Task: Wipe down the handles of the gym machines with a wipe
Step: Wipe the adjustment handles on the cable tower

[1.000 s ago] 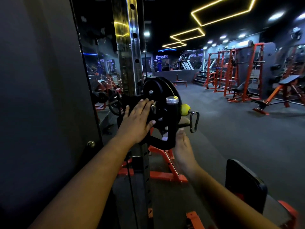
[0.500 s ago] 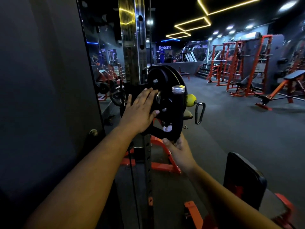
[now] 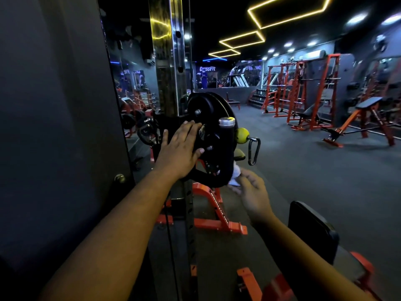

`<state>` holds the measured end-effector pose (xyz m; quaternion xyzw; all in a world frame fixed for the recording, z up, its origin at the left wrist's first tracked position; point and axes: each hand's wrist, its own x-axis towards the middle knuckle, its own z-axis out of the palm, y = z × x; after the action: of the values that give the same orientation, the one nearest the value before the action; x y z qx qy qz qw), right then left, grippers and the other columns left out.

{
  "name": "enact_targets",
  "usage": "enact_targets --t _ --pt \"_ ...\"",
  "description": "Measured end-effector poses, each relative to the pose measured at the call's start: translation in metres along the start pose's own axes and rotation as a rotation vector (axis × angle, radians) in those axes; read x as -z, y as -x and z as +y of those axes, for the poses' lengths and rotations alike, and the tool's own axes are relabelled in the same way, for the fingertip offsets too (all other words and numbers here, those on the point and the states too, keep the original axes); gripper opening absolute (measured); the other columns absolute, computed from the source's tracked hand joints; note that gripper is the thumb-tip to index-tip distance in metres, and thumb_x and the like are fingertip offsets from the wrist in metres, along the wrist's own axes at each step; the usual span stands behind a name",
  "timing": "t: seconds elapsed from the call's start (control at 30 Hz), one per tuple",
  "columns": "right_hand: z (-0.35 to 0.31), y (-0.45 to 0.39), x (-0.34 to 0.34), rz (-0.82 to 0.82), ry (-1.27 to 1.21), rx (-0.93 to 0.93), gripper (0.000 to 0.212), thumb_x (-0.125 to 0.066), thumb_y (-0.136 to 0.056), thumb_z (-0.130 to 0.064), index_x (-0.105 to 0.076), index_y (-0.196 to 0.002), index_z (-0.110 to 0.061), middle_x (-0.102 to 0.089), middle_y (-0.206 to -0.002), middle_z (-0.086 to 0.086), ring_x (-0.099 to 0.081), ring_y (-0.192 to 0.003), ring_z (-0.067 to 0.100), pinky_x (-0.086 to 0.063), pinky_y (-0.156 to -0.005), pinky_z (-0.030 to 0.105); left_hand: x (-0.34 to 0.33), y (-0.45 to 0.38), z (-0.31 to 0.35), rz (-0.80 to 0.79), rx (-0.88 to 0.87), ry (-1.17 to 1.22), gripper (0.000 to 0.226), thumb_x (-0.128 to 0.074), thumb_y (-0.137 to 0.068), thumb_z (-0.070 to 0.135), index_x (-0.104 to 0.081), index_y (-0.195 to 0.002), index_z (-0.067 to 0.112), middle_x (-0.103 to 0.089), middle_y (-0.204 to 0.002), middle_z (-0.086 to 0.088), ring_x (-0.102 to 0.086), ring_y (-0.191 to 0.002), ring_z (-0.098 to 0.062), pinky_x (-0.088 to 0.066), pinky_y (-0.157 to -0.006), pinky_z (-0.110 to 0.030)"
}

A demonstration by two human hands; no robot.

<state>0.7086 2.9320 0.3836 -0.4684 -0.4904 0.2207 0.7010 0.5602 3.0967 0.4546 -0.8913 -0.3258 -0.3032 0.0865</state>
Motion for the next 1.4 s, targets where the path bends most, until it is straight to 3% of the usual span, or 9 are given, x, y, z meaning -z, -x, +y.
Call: enact_targets --t 0.13,0.27,0.5,0.73,0.83,1.0,1.23,1.33,1.4 --pt "-0.028 -0.015 -0.022 0.184 0.340 0.423 0.040 -0.041 -0.107 -0.003 -0.051 -0.146 -0.009 -0.067 -0.126 -0.007 -0.063 -0.113 0.002 -0.054 -0.091 0.022 0.000 0.001 0.002 0.001 0.004 0.010 0.074 -0.041 -0.107 0.050 -0.001 -0.164 0.027 -0.001 -0.173 0.003 0.003 -0.159 -0.015 0.002 -0.126 -0.058" --pt "-0.012 -0.030 -0.020 0.193 0.880 0.613 0.060 -0.035 -0.098 0.000 -0.031 -0.156 -0.012 -0.032 -0.161 0.012 -0.042 -0.143 0.029 -0.041 -0.109 0.037 0.000 0.011 0.001 -0.007 0.001 0.017 0.076 -0.039 -0.108 0.048 0.007 -0.164 0.029 0.009 -0.173 0.004 0.005 -0.159 -0.015 0.003 -0.125 -0.057" --pt "0.053 0.018 0.002 -0.003 1.205 0.709 0.054 -0.029 -0.093 0.000 -0.055 -0.141 -0.002 -0.041 -0.155 0.018 -0.034 -0.146 0.037 -0.050 -0.098 0.040 -0.038 0.060 -0.008 0.046 -0.004 0.098 0.079 -0.043 -0.107 0.035 0.010 -0.164 0.023 0.013 -0.173 0.002 0.006 -0.159 -0.015 0.001 -0.128 -0.053" --pt "0.087 0.071 0.020 -0.046 1.216 0.261 0.050 -0.037 -0.099 -0.029 -0.053 -0.145 -0.022 -0.051 -0.151 0.001 -0.059 -0.129 0.022 -0.056 -0.092 0.039 -0.091 0.131 0.020 -0.119 0.045 0.184 0.085 -0.051 -0.104 0.043 0.004 -0.165 0.021 0.008 -0.173 -0.001 0.004 -0.160 -0.019 -0.004 -0.129 -0.051" --pt "0.091 0.095 0.039 -0.045 1.232 0.049 0.054 -0.029 -0.095 -0.047 -0.057 -0.139 -0.031 -0.067 -0.132 -0.004 -0.067 -0.114 0.019 -0.058 -0.088 0.039 -0.112 0.153 0.045 -0.257 0.061 0.205 0.089 -0.053 -0.101 0.049 0.003 -0.165 0.021 0.006 -0.174 -0.003 0.003 -0.160 -0.020 -0.007 -0.129 -0.053" --pt "0.096 0.131 0.105 0.025 1.269 -0.204 0.018 -0.052 -0.098 -0.030 -0.066 -0.110 -0.028 -0.074 -0.103 0.001 -0.070 -0.094 0.026 -0.053 -0.071 0.034 -0.138 0.166 0.112 -0.533 -0.017 0.156 0.085 -0.047 -0.102 0.058 -0.002 -0.165 0.022 0.005 -0.174 -0.003 -0.001 -0.160 -0.022 -0.009 -0.128 -0.053" --pt "0.068 0.195 0.255 0.127 1.265 -0.451 0.031 -0.059 -0.092 -0.052 -0.055 -0.087 -0.022 -0.071 -0.086 0.002 -0.067 -0.082 0.029 -0.042 -0.060 0.033 -0.168 0.157 0.272 -0.665 -0.261 0.145 0.083 -0.047 -0.100 0.063 -0.014 -0.165 0.023 -0.006 -0.173 -0.005 -0.013 -0.158 -0.024 -0.017 -0.127 -0.052" --pt "0.051 0.231 0.330 0.209 1.222 -0.539 0.046 -0.053 -0.087 -0.067 -0.061 -0.083 -0.022 -0.068 -0.072 -0.001 -0.066 -0.069 0.022 -0.051 -0.059 0.034 -0.184 0.153 0.351 -0.687 -0.347 0.183 0.084 -0.047 -0.099 0.065 -0.015 -0.165 0.025 -0.009 -0.173 -0.003 -0.015 -0.158 -0.023 -0.017 -0.126 -0.052" --pt "0.031 0.259 0.378 0.300 1.178 -0.577 0.031 -0.061 -0.089 -0.059 -0.063 -0.087 -0.028 -0.070 -0.079 -0.002 -0.066 -0.075 0.021 -0.055 -0.067 0.038 -0.195 0.150 0.409 -0.702 -0.414 0.208 0.084 -0.047 -0.098 0.066 -0.016 -0.165 0.026 -0.010 -0.173 -0.003 -0.016 -0.158 -0.022 -0.016 -0.125 -0.052"
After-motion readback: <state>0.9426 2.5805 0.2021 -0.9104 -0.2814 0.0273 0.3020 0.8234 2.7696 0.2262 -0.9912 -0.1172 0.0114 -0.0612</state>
